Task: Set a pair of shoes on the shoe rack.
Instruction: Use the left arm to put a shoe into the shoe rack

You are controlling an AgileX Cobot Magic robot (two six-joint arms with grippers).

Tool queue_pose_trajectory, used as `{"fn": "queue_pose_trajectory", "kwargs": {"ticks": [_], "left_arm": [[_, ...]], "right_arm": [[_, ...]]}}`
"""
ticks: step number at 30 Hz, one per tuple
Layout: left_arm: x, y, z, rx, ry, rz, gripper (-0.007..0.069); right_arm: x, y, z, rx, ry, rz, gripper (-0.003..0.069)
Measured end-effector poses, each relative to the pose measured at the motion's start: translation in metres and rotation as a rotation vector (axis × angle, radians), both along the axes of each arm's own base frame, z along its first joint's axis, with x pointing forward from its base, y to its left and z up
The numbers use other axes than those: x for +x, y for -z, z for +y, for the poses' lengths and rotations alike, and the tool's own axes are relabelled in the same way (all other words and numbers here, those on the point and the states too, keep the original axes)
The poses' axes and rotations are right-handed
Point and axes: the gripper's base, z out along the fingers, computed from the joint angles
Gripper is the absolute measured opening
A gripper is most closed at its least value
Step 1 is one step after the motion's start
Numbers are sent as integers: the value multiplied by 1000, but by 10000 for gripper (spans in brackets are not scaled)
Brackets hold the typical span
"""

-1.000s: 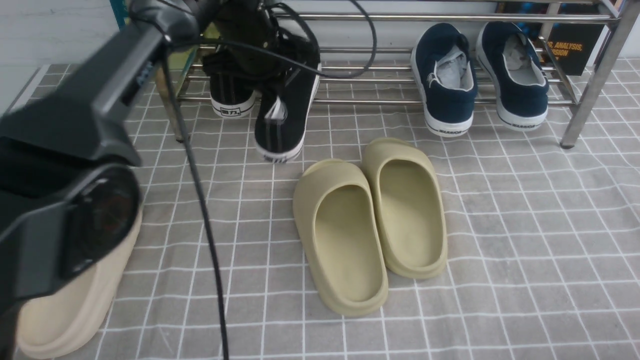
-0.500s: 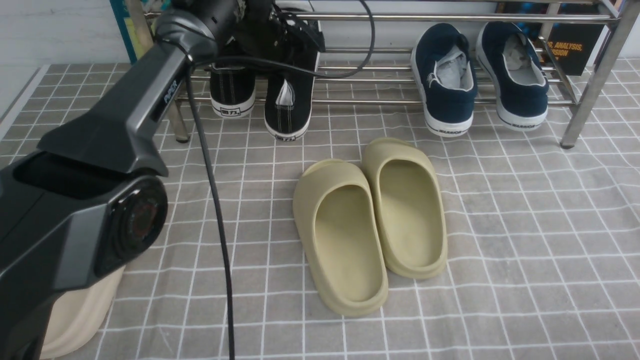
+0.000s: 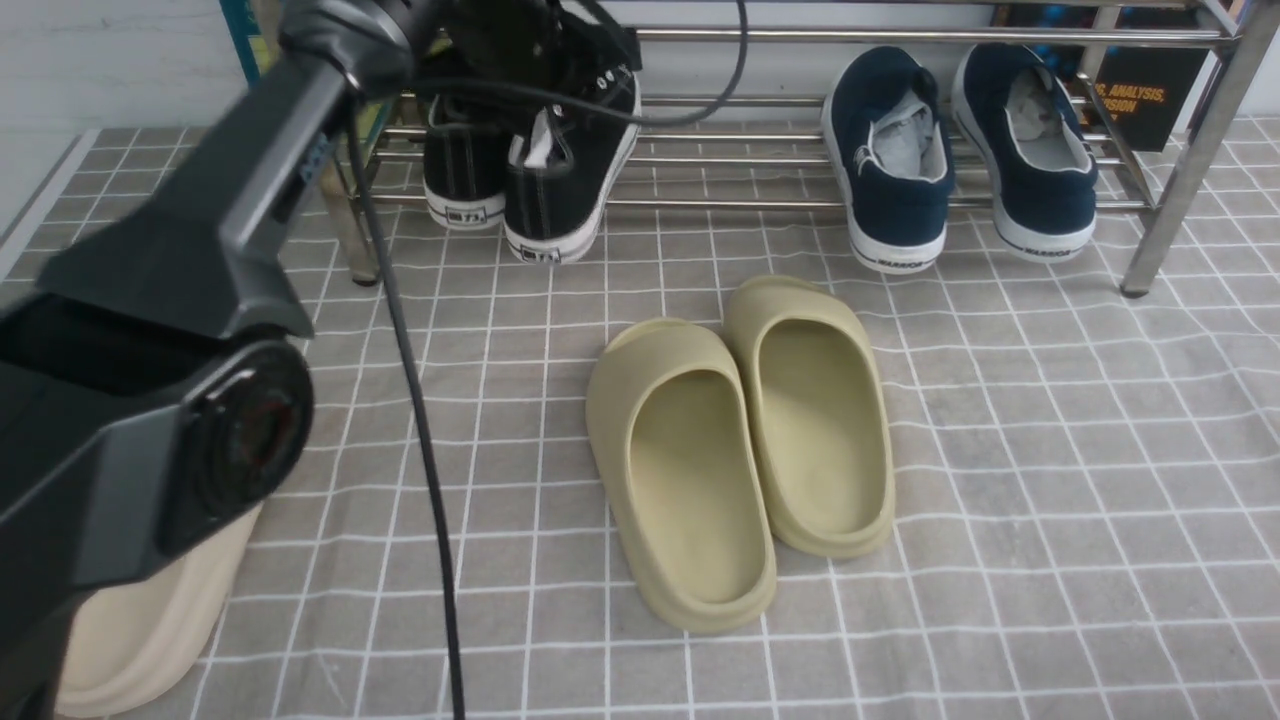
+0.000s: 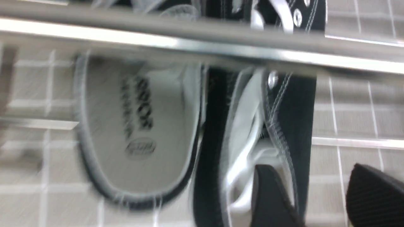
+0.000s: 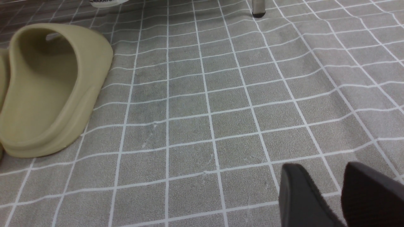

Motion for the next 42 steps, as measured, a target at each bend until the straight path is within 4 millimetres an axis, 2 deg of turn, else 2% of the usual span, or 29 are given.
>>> {"fn": "queue_pose_trajectory", "kwargs": {"ticks": [2,4,5,7,8,9,10,12,19,21,25,29,42], "left_arm": [[-5,-7,1,8,13,13,296],[-16,-24,3,18,66,7,204],[-18,-27,3,17,70,3,196],[-23,-32,3,12,94,4,129],[-27,-34,2,7,119,18,62],[-28,-31,2,5,123,29,55],[-32,-26,1,5,140,67,-6],[-36,-14,1,14,157,124,-13],[-51,45,6,90,207,345,-13],[-49,59,6,101,205,356,-13],[-34,74,3,107,192,253,-13],[-21,75,0,72,170,129,-13],[-10,69,-4,42,158,-19,-13]], "right_arm": [[0,0,0,0,0,0,239],[0,0,0,0,0,0,239],[0,0,0,0,0,0,239],[0,0,0,0,0,0,239],[0,0,0,0,0,0,239],[0,0,0,0,0,0,239],[0,0,0,0,0,0,239],[0,0,0,0,0,0,239],[0,0,0,0,0,0,239],[0,0,0,0,0,0,239],[0,0,0,0,0,0,239],[0,0,0,0,0,0,239],[0,0,0,-1,0,0,239]]}}
